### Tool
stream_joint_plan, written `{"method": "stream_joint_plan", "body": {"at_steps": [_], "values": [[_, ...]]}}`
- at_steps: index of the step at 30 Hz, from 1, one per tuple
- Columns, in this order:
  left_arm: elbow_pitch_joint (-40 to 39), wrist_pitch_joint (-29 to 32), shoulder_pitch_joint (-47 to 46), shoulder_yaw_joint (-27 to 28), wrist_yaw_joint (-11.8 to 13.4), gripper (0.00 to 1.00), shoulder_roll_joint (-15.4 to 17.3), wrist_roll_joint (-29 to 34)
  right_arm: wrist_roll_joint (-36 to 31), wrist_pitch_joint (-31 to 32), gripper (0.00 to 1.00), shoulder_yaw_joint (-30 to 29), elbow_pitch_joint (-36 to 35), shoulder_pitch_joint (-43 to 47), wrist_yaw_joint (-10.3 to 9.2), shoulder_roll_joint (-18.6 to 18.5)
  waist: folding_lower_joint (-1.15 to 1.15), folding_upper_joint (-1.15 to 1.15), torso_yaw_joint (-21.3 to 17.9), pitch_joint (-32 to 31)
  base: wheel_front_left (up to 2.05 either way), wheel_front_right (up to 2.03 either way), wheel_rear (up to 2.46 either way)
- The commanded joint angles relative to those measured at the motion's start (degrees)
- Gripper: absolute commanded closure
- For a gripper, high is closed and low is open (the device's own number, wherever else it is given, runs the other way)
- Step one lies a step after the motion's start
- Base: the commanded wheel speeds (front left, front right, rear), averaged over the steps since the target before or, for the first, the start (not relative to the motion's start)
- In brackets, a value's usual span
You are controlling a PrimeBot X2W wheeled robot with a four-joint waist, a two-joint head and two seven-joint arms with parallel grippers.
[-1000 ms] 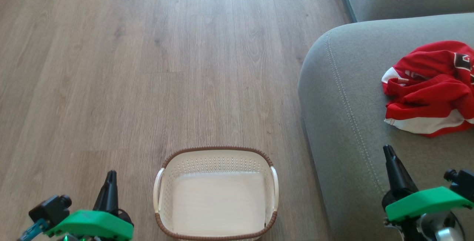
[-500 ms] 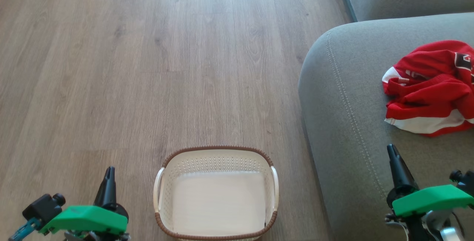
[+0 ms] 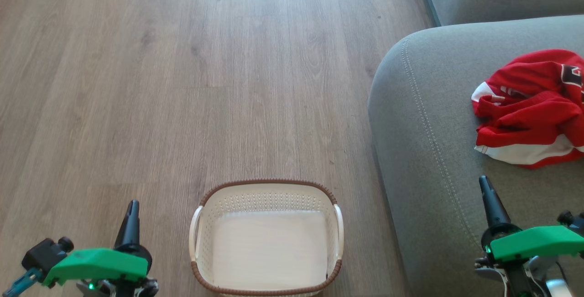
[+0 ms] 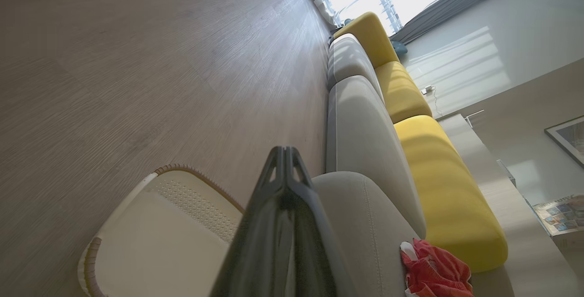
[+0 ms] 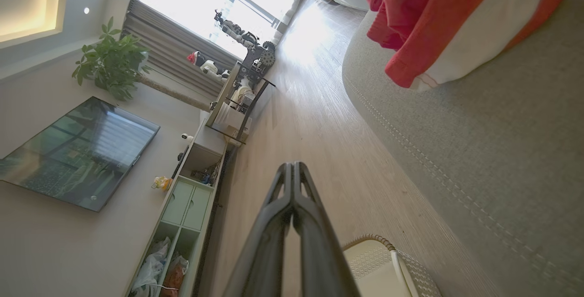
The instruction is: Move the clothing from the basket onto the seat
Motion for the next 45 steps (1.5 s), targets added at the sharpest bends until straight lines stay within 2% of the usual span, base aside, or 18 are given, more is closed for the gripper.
{"method": "stream_joint_plan", "body": {"at_steps": [1,45], "values": [[-1.37,0.48,-3.77,2.22,-0.84,1.0,-0.04,-1.84,1.72,0.58,1.0,0.12,-1.57,-3.58,0.28,0.03,0.0,0.0,0.01,0.01,0.0,0.0,0.0],[0.22,7.76,-7.76,8.25,-4.7,1.0,-2.84,-27.28,24.36,6.94,1.0,-3.98,1.38,-6.94,0.45,3.45,0.0,0.0,0.16,0.36,0.0,0.0,0.0]]}}
